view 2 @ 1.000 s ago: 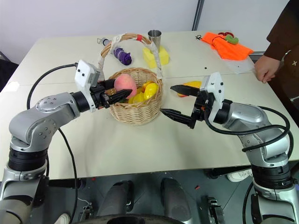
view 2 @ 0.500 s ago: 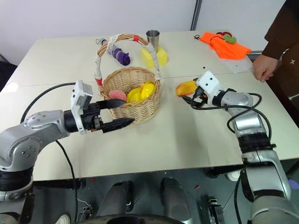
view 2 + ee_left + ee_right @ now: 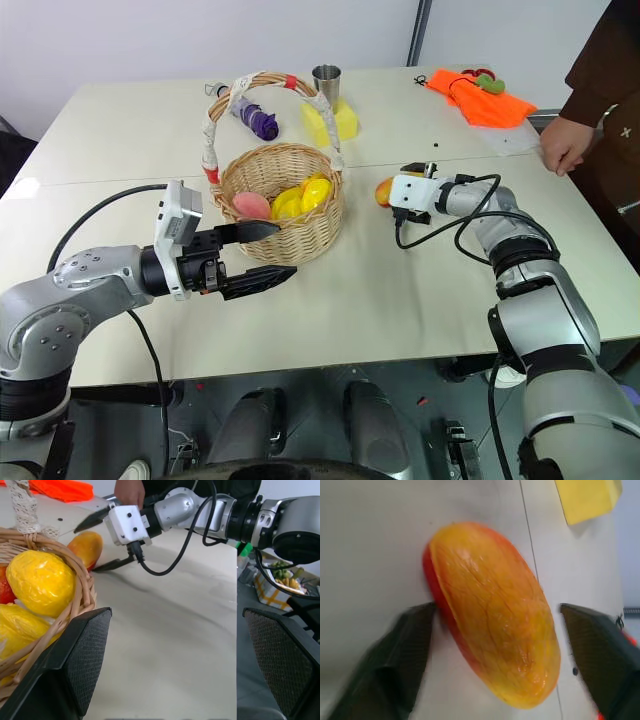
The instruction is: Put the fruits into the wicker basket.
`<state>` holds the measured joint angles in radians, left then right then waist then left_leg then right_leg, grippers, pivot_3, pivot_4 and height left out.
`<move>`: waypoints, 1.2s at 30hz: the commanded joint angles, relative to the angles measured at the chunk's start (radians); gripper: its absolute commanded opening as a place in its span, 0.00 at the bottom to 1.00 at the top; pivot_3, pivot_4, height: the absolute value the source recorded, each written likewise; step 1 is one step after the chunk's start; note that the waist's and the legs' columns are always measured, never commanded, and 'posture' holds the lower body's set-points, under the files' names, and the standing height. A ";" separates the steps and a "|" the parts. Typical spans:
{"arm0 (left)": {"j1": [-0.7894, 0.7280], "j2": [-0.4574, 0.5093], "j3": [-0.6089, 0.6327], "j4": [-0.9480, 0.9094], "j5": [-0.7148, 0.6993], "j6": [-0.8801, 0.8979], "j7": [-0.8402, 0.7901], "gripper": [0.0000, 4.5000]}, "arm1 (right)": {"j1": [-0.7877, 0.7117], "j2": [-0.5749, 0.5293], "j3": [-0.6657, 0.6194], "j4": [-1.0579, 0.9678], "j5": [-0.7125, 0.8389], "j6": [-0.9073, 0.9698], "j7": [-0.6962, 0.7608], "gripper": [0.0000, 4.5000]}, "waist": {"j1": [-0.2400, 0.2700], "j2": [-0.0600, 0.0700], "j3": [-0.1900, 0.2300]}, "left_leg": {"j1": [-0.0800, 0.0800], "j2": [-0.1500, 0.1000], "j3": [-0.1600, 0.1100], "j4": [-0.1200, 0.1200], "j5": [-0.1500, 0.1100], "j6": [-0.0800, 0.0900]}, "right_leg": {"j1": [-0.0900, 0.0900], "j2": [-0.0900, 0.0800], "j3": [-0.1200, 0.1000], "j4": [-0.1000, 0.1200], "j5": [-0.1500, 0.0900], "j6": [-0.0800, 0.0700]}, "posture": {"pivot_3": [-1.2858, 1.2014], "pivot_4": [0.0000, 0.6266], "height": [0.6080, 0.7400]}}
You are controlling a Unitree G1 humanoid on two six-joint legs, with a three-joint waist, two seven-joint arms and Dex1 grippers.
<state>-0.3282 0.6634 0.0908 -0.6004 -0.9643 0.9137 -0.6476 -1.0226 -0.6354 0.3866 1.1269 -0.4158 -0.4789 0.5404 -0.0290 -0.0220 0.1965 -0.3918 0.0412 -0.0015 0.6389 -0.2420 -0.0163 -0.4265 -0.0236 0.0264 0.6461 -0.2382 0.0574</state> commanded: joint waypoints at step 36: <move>0.312 -0.072 0.207 0.171 0.288 -0.545 -0.126 1.00 | 0.265 0.305 -0.044 -1.292 0.556 0.812 -0.015 0.99 | 0.005 0.001 0.000 | -0.010 0.007 -0.001 0.005 0.000 0.000 | -0.009 0.006 -0.001 0.001 0.001 -0.006 | 0.52 0.24 1.00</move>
<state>-0.0128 0.5886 0.2798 -0.3869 -0.6632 0.3816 -0.7803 -0.7429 -0.3250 0.3585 -0.1293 0.1628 0.3774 0.5161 -0.0242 -0.0214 0.1965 -0.4014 0.0479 -0.0028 0.6436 -0.2424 -0.0161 -0.4354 -0.0174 0.0257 0.6471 -0.2368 0.0509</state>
